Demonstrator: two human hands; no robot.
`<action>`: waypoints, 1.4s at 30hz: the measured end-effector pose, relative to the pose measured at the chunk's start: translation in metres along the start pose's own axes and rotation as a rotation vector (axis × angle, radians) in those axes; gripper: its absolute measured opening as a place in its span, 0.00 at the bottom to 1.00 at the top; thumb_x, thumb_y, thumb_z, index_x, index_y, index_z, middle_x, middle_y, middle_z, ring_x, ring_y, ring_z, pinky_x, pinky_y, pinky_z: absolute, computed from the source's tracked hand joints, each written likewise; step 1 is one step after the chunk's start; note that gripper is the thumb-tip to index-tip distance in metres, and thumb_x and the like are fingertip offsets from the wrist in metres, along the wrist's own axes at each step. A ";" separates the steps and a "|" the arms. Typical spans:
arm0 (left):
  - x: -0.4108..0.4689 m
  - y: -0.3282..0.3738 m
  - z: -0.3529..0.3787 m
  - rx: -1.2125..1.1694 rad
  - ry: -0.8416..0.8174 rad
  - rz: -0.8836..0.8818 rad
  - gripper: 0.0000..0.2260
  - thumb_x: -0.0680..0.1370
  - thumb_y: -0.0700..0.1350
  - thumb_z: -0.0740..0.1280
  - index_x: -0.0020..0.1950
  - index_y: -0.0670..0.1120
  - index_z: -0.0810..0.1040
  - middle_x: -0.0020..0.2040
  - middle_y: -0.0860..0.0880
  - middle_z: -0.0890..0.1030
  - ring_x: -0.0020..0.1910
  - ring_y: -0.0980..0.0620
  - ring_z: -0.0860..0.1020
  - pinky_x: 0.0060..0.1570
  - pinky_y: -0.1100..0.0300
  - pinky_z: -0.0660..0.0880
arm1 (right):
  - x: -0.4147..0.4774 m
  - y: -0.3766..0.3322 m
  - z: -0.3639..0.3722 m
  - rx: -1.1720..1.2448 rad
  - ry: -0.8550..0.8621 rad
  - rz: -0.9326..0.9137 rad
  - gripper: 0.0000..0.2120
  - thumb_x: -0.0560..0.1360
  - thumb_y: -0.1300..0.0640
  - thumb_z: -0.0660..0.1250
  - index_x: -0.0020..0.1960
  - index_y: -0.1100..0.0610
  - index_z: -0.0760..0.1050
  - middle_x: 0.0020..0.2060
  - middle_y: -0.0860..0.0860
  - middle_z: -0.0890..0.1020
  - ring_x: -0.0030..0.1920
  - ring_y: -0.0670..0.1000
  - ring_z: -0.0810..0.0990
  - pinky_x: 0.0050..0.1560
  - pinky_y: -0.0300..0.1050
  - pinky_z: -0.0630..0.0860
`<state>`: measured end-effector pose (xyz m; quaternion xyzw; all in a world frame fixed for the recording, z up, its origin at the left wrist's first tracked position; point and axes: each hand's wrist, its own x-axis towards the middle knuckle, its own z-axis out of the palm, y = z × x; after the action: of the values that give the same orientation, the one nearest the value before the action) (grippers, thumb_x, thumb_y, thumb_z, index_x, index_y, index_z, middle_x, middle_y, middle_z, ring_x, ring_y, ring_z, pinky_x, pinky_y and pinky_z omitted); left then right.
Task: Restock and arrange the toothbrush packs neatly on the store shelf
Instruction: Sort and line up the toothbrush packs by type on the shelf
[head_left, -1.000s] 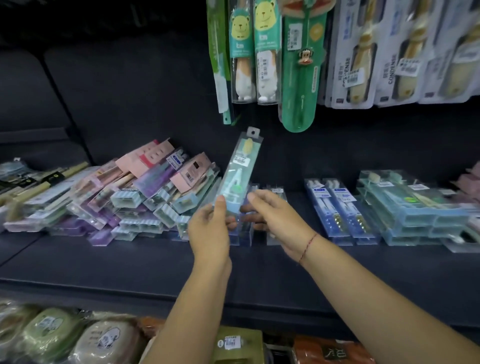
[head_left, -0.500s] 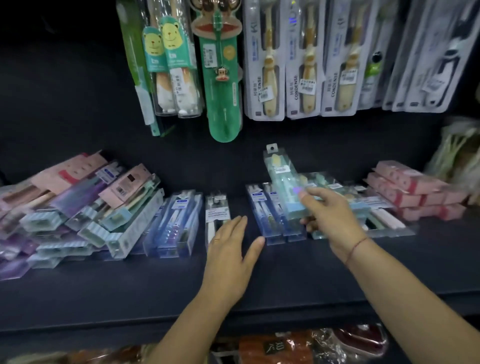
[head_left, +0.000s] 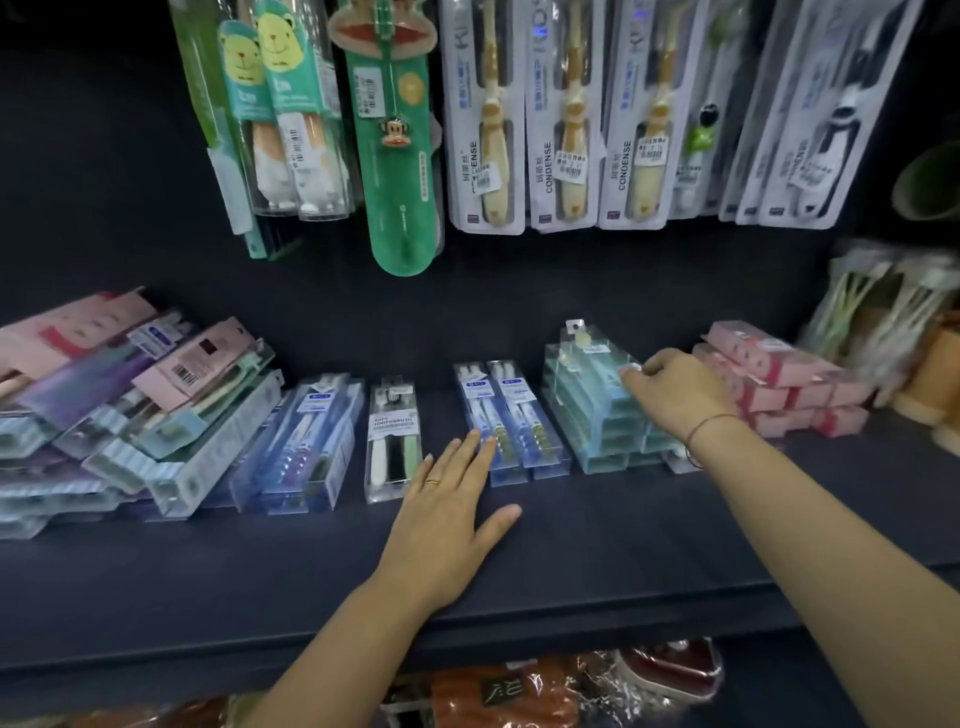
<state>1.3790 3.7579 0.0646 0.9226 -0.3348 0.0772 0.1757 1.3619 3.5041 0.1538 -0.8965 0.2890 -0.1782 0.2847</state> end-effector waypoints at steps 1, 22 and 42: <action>0.000 0.000 0.000 0.001 0.004 -0.002 0.31 0.81 0.63 0.50 0.77 0.58 0.36 0.75 0.61 0.36 0.76 0.61 0.38 0.74 0.61 0.34 | -0.003 -0.001 0.001 -0.033 0.003 0.003 0.16 0.78 0.46 0.62 0.55 0.58 0.75 0.47 0.56 0.80 0.46 0.57 0.78 0.42 0.47 0.71; -0.053 -0.120 -0.052 0.152 0.391 -0.476 0.18 0.77 0.45 0.70 0.63 0.35 0.77 0.59 0.38 0.80 0.59 0.35 0.75 0.59 0.44 0.72 | -0.140 -0.161 0.165 0.467 -0.610 -0.261 0.14 0.77 0.49 0.65 0.56 0.57 0.69 0.50 0.50 0.75 0.47 0.49 0.75 0.43 0.40 0.72; -0.057 -0.100 -0.054 -0.283 0.506 -0.663 0.16 0.78 0.55 0.67 0.61 0.47 0.73 0.64 0.51 0.68 0.56 0.49 0.76 0.44 0.52 0.74 | -0.171 -0.153 0.172 0.329 -0.368 -0.369 0.17 0.79 0.57 0.62 0.67 0.52 0.65 0.53 0.55 0.75 0.51 0.54 0.76 0.44 0.42 0.69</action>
<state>1.3985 3.8832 0.0724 0.8990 0.0257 0.1937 0.3919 1.3778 3.7828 0.0879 -0.8929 0.0324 -0.1060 0.4364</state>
